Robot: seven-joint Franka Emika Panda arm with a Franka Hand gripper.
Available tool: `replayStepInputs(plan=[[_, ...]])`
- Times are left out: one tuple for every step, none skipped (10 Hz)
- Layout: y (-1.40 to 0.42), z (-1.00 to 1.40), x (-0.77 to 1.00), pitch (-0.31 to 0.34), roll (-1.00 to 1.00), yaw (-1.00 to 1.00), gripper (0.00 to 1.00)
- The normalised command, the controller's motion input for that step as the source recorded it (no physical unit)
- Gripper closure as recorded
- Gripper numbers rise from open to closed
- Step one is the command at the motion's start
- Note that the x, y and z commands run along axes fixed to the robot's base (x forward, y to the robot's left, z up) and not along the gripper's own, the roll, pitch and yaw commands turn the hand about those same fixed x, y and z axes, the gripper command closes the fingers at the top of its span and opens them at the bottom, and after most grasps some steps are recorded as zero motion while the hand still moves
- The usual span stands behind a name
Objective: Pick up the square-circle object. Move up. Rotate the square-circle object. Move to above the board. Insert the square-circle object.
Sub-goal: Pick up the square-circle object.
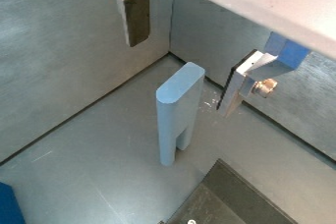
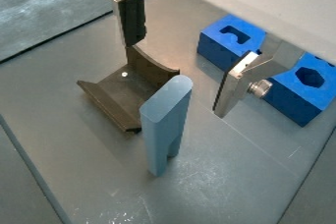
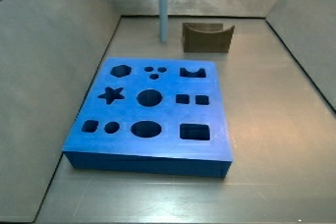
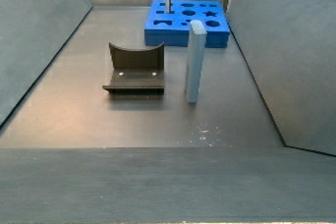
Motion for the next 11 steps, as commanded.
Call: replayStepInputs(plan=[[0.07, -0.28, 0.0, -0.014, 0.06, 0.37, 0.0], [0.09, -0.33, 0.0, -0.003, 0.04, 0.37, 0.0], [0.13, -0.25, 0.0, 0.0, 0.01, 0.33, 0.0], [0.07, -0.32, 0.0, 0.0, 0.01, 0.25, 0.0], [0.05, -0.44, 0.01, 0.0, 0.0, 0.19, 0.0], [0.06, -0.53, 0.01, 0.0, 0.0, 0.14, 0.0], [0.03, -0.61, 0.0, 0.0, 0.0, 0.09, 0.0], [0.03, -0.59, 0.0, 0.0, 0.0, 0.07, 0.0], [0.04, -0.41, 0.0, 0.014, 0.02, 0.0, 0.0], [0.0, 0.0, 0.0, -0.007, -0.01, -0.05, 0.0], [0.0, 0.0, 0.0, 0.0, 0.0, 0.0, 0.0]])
